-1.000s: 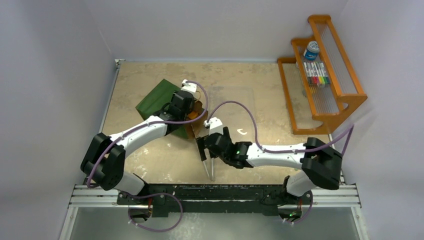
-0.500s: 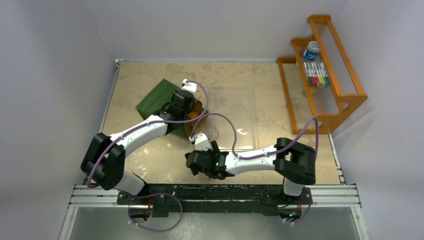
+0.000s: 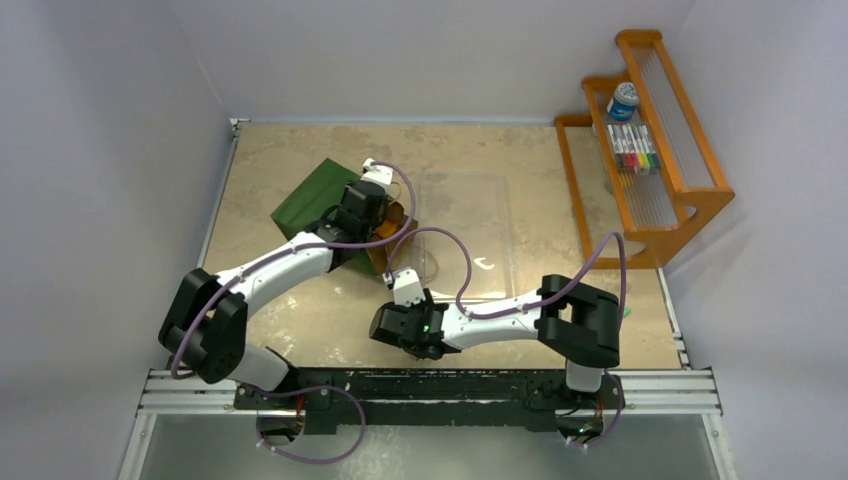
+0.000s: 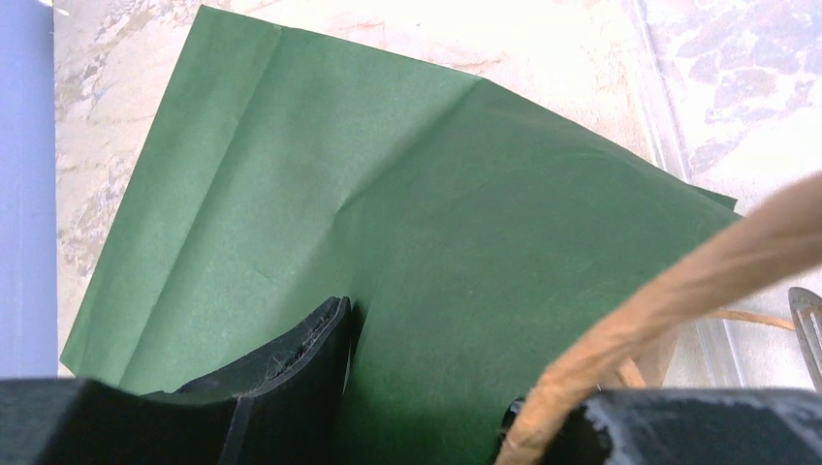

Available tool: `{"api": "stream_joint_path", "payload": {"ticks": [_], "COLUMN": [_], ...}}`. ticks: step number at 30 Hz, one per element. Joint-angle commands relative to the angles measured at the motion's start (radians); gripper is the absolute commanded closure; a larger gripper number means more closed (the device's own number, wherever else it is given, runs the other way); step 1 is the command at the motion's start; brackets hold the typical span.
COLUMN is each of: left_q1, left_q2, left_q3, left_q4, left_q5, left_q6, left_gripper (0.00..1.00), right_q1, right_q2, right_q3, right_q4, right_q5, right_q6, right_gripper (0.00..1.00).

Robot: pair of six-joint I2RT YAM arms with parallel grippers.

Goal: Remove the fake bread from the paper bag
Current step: Pick up the clamp from the center of the board.

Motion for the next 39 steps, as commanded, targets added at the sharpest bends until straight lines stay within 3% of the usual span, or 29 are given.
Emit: {"api": "stream_joint_path", "payload": {"ticks": [1, 3, 4, 6, 15, 25, 32, 39], "left_q1": [0.001, 0.001, 0.001, 0.001, 0.001, 0.001, 0.001, 0.001], "left_q2": [-0.057, -0.071, -0.077, -0.091, -0.112, -0.12, -0.132, -0.133], "left_q3": [-0.02, -0.033, -0.038, -0.051, -0.067, -0.063, -0.061, -0.047], "left_q4": [0.032, 0.038, 0.041, 0.05, 0.064, 0.063, 0.06, 0.057], "left_q5": [0.007, 0.002, -0.001, -0.003, -0.007, 0.025, 0.032, 0.034], "left_q6": [0.005, 0.004, 0.003, 0.0, 0.001, 0.011, 0.001, -0.009], "left_gripper": [0.62, 0.62, 0.62, 0.62, 0.61, 0.6, 0.6, 0.6], "right_q1": [-0.001, 0.0, -0.002, -0.002, -0.004, -0.126, -0.214, -0.222], "right_q2": [-0.025, -0.045, -0.058, -0.087, -0.141, -0.236, -0.189, -0.16], "right_q3": [0.04, 0.037, 0.031, 0.019, 0.06, 0.073, 0.146, 0.193], "right_q4": [-0.067, -0.082, -0.078, -0.059, -0.127, -0.043, -0.088, -0.131], "right_q5": [0.063, 0.058, 0.035, 0.019, 0.039, -0.142, -0.195, -0.229], "right_q6": [0.028, 0.018, 0.001, -0.03, -0.123, -0.332, -0.4, -0.402], "right_gripper": [0.44, 0.52, 0.61, 0.67, 0.64, 0.65, 0.65, 0.62]}}
